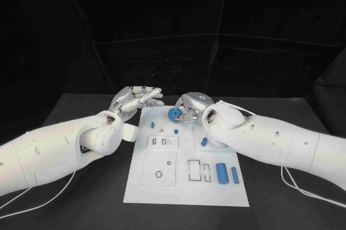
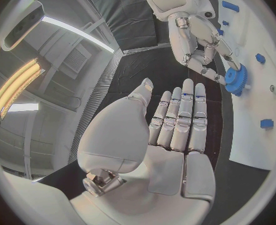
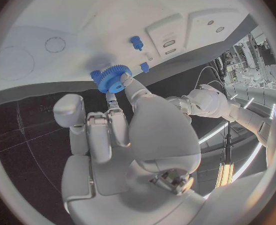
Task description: Assemble the parts on the task board
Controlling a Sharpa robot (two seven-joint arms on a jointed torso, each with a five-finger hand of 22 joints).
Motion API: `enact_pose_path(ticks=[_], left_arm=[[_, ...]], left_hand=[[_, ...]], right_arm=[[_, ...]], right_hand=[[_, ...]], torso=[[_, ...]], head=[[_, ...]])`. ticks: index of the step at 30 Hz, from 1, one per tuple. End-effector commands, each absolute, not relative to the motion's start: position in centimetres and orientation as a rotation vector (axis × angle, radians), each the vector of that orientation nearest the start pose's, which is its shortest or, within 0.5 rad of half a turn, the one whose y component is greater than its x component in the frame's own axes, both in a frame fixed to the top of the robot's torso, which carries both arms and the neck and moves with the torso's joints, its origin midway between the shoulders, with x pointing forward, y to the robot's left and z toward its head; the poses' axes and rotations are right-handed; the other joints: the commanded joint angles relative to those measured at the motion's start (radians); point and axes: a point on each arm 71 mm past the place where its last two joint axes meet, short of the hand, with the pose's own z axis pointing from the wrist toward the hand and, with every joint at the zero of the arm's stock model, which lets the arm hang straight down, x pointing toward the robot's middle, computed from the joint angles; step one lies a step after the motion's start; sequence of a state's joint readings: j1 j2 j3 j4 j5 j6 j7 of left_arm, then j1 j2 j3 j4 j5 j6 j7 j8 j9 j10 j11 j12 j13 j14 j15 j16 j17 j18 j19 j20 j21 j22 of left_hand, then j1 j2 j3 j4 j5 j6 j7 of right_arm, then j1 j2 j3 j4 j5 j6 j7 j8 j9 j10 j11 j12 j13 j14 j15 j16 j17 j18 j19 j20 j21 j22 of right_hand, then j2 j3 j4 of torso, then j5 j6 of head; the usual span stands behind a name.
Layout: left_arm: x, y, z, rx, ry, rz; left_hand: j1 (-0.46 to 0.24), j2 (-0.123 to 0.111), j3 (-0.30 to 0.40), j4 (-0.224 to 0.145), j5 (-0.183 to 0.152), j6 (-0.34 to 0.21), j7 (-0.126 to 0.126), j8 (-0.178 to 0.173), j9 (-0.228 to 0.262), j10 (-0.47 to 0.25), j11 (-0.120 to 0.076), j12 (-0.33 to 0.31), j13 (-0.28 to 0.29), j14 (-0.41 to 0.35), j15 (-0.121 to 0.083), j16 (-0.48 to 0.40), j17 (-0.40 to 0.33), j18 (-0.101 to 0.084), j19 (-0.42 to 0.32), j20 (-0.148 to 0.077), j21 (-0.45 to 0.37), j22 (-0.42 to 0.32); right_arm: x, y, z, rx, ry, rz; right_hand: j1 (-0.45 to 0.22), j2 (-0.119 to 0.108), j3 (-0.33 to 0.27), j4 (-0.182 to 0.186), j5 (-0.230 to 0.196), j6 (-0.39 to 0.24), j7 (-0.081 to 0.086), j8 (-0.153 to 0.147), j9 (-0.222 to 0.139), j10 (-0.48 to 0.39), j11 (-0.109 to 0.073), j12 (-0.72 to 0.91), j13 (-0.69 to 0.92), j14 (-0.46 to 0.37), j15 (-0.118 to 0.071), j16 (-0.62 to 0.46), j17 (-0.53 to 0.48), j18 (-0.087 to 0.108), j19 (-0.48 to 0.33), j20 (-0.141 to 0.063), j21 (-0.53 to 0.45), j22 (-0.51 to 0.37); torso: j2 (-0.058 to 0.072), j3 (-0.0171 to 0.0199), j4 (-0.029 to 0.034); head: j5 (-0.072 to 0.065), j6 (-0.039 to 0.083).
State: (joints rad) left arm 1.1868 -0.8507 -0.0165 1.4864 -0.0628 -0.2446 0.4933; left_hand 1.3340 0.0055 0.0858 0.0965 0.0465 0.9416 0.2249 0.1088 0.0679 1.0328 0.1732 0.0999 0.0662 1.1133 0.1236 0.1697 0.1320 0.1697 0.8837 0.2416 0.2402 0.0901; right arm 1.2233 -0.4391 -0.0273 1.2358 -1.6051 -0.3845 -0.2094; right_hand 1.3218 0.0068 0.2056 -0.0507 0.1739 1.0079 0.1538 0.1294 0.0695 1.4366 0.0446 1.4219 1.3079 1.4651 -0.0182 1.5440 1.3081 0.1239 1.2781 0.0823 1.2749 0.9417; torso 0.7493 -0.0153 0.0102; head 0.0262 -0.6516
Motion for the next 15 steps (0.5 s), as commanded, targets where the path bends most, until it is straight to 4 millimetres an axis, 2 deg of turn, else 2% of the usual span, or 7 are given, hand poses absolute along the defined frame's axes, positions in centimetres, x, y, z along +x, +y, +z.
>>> enact_pose_path(ticks=[1,15], left_arm=[[49.6,21.9,-16.9,-0.98,1.341,-1.638],[49.6,21.9,-16.9,-0.98,1.342,-1.637]], left_hand=[[0.0,0.009,-0.002,-0.006,0.002,0.006,0.003,-0.003,-0.001,0.005,0.0,-0.004,-0.001,0.001,0.003,-0.004,0.002,0.015,0.005,0.001,-0.005,-0.001],[0.0,0.009,-0.002,-0.006,0.002,0.006,0.003,-0.003,-0.001,0.005,0.0,-0.004,-0.001,0.001,0.003,-0.004,0.002,0.015,0.005,0.001,-0.005,-0.001]], right_arm=[[53.0,-6.9,-17.5,-0.252,1.543,0.623],[53.6,-5.7,-18.0,-0.266,1.583,0.603]], right_hand=[[-0.011,0.001,0.017,0.008,-0.004,0.036,-0.02,-0.004,0.0,0.002,0.003,0.003,0.059,0.091,-0.007,0.005,0.19,-0.007,0.004,-0.001,0.005,0.001],[-0.027,-0.009,0.028,0.009,-0.013,0.027,-0.016,-0.014,-0.003,-0.002,0.007,-0.001,0.056,0.09,-0.003,0.005,0.188,-0.006,0.002,0.002,0.003,-0.002]], torso=[[0.0,-0.0003,0.0],[-0.001,-0.0001,-0.0003]], head=[[-0.001,-0.002],[-0.001,-0.001]])
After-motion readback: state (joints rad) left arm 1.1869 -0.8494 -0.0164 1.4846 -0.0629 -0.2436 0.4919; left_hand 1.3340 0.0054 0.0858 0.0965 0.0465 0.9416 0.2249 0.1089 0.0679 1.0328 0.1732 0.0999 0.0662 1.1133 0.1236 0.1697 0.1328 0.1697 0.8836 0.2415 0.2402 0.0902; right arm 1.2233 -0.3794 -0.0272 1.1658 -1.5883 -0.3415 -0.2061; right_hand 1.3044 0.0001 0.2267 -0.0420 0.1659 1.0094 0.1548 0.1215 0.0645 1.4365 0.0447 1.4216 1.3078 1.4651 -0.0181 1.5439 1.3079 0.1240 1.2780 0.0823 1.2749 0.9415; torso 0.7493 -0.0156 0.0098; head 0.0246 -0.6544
